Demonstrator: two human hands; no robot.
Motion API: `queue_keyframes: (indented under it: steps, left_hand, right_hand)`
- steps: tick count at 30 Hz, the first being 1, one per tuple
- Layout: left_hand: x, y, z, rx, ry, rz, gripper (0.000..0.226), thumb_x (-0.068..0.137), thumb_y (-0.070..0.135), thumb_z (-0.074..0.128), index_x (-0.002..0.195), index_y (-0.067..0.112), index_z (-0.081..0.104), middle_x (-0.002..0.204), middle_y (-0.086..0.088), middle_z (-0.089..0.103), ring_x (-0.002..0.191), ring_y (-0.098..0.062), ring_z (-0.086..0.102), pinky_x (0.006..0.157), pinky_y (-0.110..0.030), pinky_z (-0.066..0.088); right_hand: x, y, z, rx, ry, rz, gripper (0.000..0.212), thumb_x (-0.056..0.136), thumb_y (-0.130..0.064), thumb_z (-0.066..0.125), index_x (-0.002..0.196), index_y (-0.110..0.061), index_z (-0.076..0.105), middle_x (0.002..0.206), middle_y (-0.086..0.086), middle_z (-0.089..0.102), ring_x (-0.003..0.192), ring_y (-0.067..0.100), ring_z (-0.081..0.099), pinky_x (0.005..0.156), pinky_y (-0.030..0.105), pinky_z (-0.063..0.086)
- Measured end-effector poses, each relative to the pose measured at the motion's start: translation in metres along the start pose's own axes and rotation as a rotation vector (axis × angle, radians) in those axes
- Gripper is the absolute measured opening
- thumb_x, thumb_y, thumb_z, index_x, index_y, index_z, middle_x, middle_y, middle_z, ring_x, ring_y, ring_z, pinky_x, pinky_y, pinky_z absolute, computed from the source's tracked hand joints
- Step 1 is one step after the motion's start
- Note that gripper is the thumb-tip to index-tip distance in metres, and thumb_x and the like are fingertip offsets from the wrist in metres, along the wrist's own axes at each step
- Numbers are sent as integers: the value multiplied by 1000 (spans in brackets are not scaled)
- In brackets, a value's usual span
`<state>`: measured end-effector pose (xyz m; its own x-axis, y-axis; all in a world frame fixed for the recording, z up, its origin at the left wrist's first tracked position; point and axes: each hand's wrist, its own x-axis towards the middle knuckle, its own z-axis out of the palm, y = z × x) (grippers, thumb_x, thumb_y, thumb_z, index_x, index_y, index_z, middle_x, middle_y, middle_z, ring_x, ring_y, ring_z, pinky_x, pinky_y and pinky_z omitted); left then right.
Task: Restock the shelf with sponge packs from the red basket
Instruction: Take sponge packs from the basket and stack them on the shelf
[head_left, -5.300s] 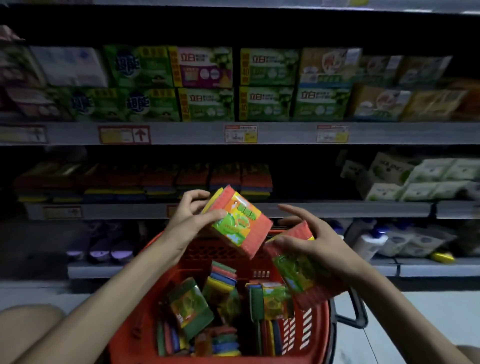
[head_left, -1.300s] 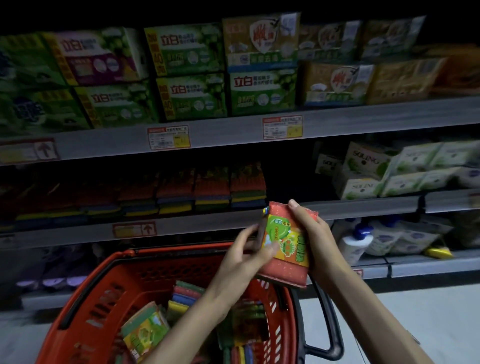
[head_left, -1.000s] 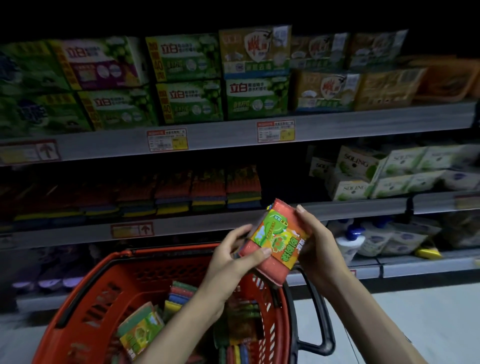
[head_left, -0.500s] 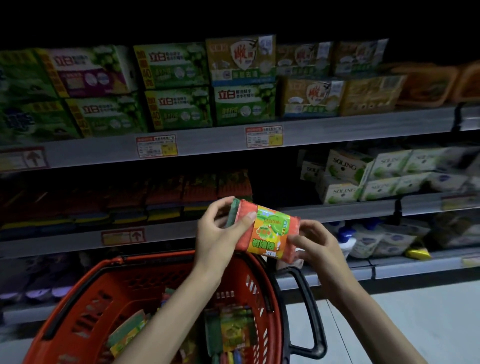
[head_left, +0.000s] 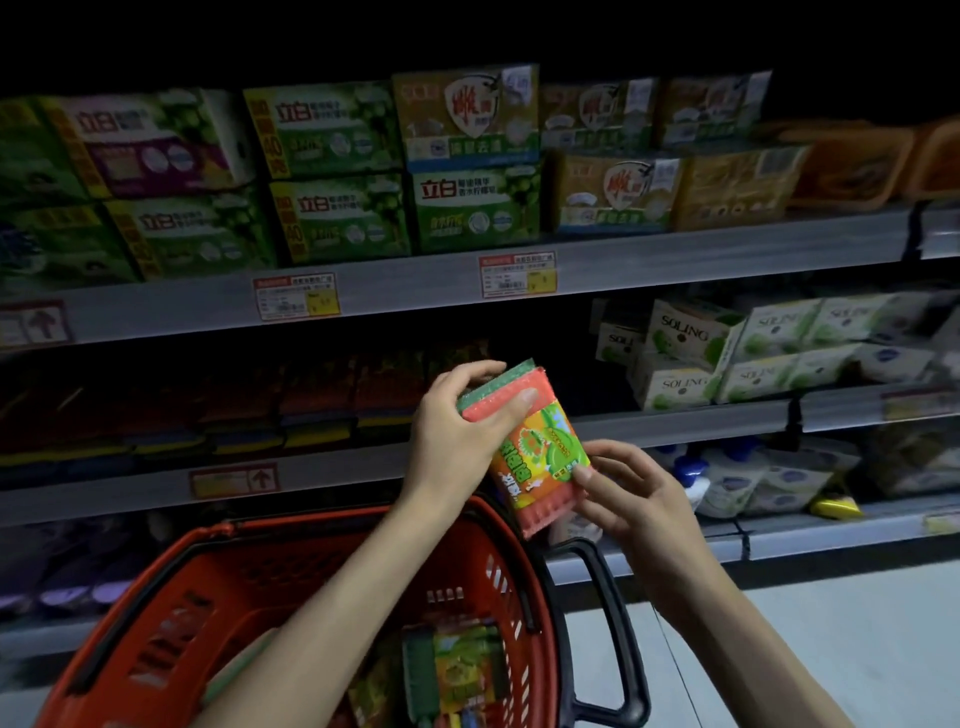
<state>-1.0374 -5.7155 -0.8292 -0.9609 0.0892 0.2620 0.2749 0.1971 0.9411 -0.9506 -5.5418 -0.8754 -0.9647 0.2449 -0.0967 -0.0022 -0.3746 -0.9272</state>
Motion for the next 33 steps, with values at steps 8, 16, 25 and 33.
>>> queue_keyframes:
  steps: [8, 16, 25, 33]
  left_hand:
    - [-52, -19, 15, -124, 77, -117, 66, 87, 42, 76, 146, 38, 47, 133, 16, 56, 115, 7, 58, 91, -18, 53]
    - [-60, -30, 46, -69, 26, -89, 42, 95, 32, 71, 134, 39, 59, 128, 24, 59, 121, 3, 56, 102, -29, 51]
    - [-36, -38, 58, -159, 146, -145, 32, 97, 31, 67, 129, 34, 64, 122, 19, 70, 118, 0, 61, 105, -36, 50]
    - [-17, -41, 69, -260, 244, -224, 26, 99, 24, 65, 121, 35, 61, 126, 13, 67, 121, -1, 60, 108, -36, 49]
  right_hand:
    - [17, 2, -4, 257, 67, 38, 29, 83, -1, 71, 112, -6, 67, 118, 21, 73, 99, 30, 75, 78, 31, 64]
    - [39, 11, 3, 287, 156, -8, 33, 90, -5, 69, 122, -12, 67, 124, 21, 70, 104, 26, 71, 84, 29, 62]
    - [57, 11, 16, -24, 234, -231, 28, 94, -9, 71, 121, -11, 71, 108, 3, 79, 105, 18, 74, 83, 25, 61]
    - [70, 14, 21, -202, 252, -268, 40, 92, -4, 72, 129, -19, 67, 111, -11, 74, 106, 0, 70, 99, 26, 56]
